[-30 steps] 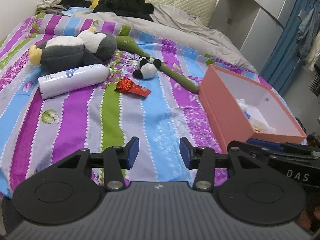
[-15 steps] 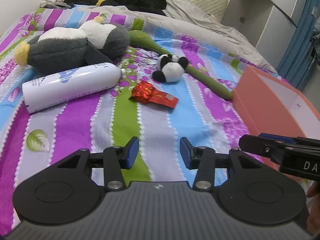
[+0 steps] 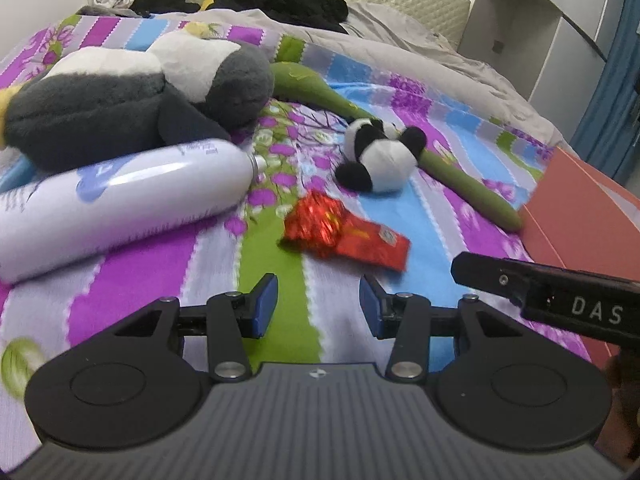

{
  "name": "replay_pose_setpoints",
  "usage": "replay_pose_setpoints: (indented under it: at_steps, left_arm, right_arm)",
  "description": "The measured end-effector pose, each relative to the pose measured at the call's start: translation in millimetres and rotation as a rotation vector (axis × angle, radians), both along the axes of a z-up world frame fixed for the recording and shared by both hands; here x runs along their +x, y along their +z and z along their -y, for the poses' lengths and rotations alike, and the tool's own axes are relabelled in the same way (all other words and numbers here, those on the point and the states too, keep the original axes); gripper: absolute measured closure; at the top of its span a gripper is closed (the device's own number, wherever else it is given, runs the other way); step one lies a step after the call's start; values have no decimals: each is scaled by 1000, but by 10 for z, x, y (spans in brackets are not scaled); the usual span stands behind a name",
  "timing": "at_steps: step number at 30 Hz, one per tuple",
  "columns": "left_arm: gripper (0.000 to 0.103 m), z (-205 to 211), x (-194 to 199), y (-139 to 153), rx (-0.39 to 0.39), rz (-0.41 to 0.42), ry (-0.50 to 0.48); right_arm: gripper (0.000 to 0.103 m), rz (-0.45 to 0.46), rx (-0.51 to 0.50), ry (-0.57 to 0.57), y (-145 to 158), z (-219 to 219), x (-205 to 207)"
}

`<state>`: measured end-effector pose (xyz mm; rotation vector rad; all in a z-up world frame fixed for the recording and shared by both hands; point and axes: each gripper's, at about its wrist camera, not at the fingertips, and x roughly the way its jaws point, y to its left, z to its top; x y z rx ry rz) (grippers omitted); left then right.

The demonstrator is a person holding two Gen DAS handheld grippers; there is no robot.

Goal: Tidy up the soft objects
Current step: 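Grasp the red candy wrapper with the left tool while the right tool grasps the panda plush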

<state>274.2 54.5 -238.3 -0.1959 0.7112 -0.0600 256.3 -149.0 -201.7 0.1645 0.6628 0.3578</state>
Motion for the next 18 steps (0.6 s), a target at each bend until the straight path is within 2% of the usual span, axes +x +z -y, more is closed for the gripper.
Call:
replay_pose_setpoints:
  at_steps: [7,9,12,13,18]
  left_arm:
    - [52,-96,314,-100,-9,17,11]
    - [48,-137,369,-125,-35,33,9]
    - [46,-167,454,-176,-51,38,6]
    - [46,-171,489,-196,-53,38,2]
    - [46,-152,606,-234,-65,52,-27]
  right_arm:
    - [50,32,25,-30,-84,-122,418]
    - [49,34,33,-41,-116,-149,533]
    - [33,40,47,-54,-174,-191,689]
    - [31,47,52,-57,-189,-201,726]
    - [29,51,59,-66,-284,-261,927]
